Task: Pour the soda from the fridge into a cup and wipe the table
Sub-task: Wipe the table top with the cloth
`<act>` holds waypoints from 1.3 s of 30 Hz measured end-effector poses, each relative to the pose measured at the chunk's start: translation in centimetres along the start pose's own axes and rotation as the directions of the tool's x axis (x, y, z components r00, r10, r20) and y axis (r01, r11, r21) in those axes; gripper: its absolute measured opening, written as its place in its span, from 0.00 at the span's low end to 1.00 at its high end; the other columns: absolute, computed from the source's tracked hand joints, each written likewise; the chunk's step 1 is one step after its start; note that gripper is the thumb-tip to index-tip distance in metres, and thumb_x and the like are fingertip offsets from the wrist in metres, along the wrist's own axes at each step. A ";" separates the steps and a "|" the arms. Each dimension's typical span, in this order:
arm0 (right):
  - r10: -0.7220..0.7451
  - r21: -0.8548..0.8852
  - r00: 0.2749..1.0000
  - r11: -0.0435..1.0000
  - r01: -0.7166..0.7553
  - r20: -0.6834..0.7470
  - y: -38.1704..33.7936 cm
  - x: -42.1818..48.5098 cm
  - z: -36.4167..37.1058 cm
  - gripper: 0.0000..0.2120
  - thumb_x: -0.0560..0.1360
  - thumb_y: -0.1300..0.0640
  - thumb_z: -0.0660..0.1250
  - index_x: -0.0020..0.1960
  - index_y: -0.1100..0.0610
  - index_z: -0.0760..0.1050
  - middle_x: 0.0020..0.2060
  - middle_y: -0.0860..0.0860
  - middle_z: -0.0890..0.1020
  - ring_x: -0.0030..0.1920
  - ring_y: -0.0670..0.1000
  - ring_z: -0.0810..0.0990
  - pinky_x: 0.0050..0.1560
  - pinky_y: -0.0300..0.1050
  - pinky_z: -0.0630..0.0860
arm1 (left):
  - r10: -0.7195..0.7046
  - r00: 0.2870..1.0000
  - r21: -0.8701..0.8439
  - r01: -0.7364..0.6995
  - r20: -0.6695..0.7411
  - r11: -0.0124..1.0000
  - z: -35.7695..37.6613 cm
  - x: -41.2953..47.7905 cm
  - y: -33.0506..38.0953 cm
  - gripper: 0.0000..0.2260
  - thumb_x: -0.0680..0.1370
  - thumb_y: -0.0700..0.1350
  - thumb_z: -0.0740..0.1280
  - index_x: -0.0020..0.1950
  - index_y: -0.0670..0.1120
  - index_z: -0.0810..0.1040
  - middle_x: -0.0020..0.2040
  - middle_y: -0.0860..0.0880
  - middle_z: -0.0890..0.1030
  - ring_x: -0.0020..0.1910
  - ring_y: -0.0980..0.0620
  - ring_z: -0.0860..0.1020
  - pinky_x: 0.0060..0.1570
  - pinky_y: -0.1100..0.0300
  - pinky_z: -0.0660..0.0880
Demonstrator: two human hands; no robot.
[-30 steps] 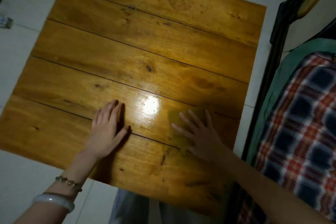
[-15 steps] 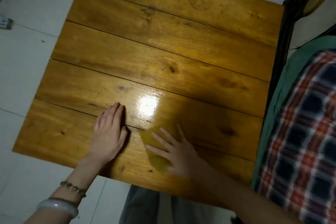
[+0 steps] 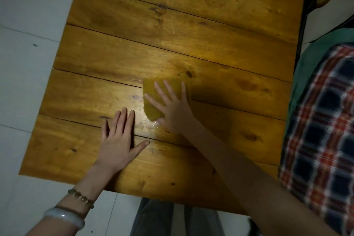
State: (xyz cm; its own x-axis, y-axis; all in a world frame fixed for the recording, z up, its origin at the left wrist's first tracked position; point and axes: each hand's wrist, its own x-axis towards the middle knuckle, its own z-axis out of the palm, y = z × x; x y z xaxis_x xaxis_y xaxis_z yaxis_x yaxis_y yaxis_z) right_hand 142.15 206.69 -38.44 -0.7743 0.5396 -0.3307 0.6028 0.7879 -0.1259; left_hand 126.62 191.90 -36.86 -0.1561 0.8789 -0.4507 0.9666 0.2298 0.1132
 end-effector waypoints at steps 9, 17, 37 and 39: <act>0.083 -0.101 0.997 0.992 -0.082 0.008 7.4 -5.3 1.0 0.42 0.68 0.41 0.63 0.74 0.41 0.42 0.76 0.51 0.48 0.75 0.59 0.47 0.65 0.75 0.42 | 0.042 0.997 0.008 -0.043 0.069 0.999 0.7 0.2 -0.1 0.47 0.69 0.74 0.49 0.78 0.43 0.48 0.77 0.40 0.49 0.76 0.42 0.48 0.69 0.34 0.50; 0.110 0.009 0.994 0.994 -0.110 -0.003 0.8 6.3 -2.4 0.36 0.74 0.34 0.53 0.76 0.43 0.42 0.76 0.54 0.43 0.75 0.61 0.41 0.64 0.74 0.36 | 0.059 0.996 0.014 -0.060 0.061 0.998 0.9 0.2 -0.3 0.46 0.71 0.74 0.45 0.78 0.44 0.44 0.77 0.42 0.46 0.76 0.43 0.44 0.70 0.36 0.46; -0.100 0.029 0.993 0.994 0.102 -0.056 1.5 -2.9 1.5 0.39 0.71 0.39 0.63 0.75 0.44 0.49 0.76 0.54 0.49 0.75 0.59 0.44 0.66 0.70 0.33 | 0.010 0.997 -0.026 -0.008 0.081 1.000 0.0 0.2 0.1 0.39 0.73 0.70 0.39 0.76 0.48 0.35 0.77 0.45 0.38 0.75 0.46 0.36 0.72 0.41 0.40; -0.151 0.010 0.987 0.988 0.152 -0.055 2.2 -8.0 3.7 0.46 0.65 0.42 0.69 0.75 0.44 0.48 0.76 0.53 0.50 0.75 0.58 0.45 0.67 0.69 0.35 | -0.012 0.999 -0.043 0.014 0.048 0.999 0.0 0.1 0.5 0.37 0.75 0.67 0.40 0.77 0.47 0.39 0.77 0.44 0.42 0.76 0.45 0.40 0.73 0.41 0.43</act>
State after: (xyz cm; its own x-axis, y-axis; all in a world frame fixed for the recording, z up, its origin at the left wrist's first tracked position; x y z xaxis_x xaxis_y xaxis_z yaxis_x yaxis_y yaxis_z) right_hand 150.32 203.01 -39.54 -0.8657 0.4300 -0.2561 0.4805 0.8574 -0.1844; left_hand 127.04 192.11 -36.86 -0.1580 0.8548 -0.4943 0.9547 0.2600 0.1444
